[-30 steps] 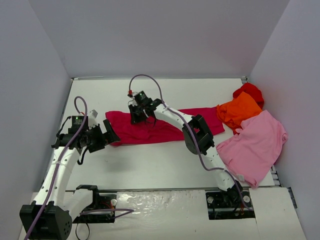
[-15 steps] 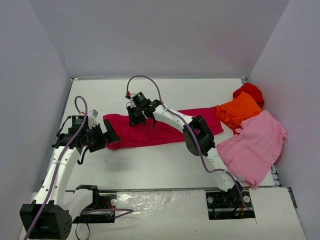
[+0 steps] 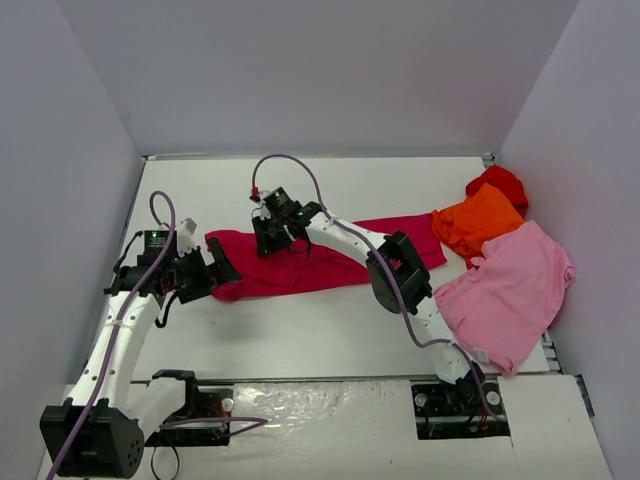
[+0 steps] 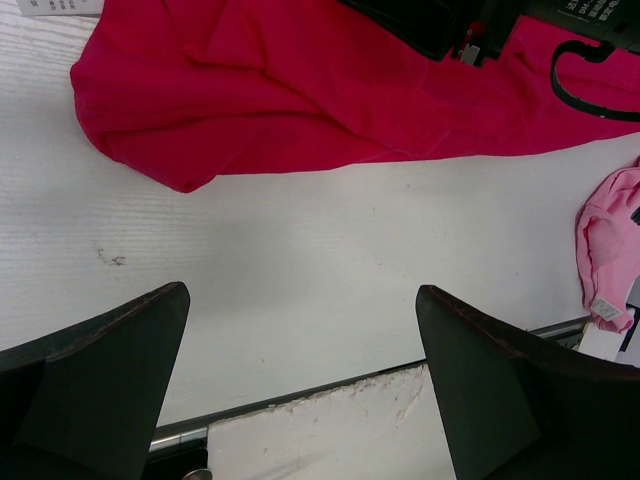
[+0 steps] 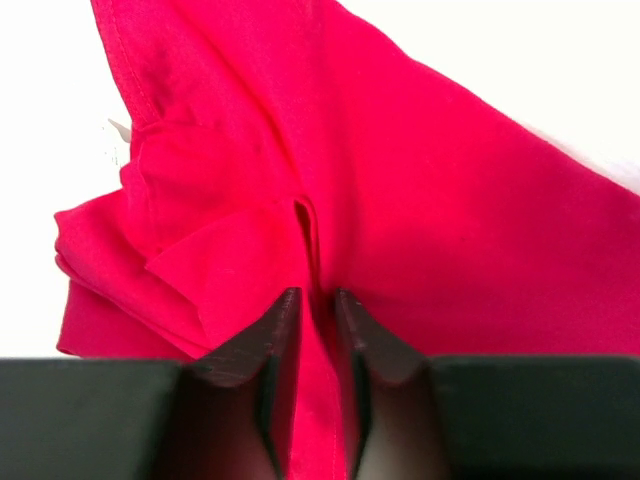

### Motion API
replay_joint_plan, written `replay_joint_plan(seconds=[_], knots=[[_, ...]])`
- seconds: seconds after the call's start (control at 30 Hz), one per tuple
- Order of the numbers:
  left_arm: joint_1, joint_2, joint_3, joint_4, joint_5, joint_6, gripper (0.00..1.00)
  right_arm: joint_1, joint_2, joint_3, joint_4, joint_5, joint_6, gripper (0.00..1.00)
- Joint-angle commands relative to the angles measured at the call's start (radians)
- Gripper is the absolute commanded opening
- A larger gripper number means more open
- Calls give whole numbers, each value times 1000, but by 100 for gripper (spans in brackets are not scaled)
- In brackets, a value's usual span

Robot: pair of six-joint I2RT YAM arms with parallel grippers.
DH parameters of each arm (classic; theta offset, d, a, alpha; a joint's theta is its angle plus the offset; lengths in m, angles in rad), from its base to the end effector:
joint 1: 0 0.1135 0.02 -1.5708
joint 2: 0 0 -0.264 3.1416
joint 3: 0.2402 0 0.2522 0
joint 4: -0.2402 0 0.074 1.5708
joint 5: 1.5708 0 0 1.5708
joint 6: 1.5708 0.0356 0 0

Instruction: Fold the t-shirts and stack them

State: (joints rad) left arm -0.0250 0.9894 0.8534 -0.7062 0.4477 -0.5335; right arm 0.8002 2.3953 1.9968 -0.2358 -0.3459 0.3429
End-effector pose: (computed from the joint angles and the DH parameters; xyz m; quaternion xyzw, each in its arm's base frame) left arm 0.1960 -0.0203 0.2812 -0.1526 0.9017 -0.2951 0.2768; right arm 0.3741 0.4026 0.1893 -0.2749 0.8386 0.3697 0.2909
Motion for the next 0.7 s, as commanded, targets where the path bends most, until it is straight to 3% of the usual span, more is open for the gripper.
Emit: replay_joint_plan(seconds=[0.0, 0.1, 0.67], knots=[[8, 2, 15, 34, 14, 3, 97, 11, -110, 2, 20, -22, 4, 10], [8, -1, 15, 35, 14, 3, 97, 15, -114, -2, 20, -19, 2, 0], [8, 12, 9, 56, 19, -2, 97, 80, -220, -52, 21, -15, -10, 0]])
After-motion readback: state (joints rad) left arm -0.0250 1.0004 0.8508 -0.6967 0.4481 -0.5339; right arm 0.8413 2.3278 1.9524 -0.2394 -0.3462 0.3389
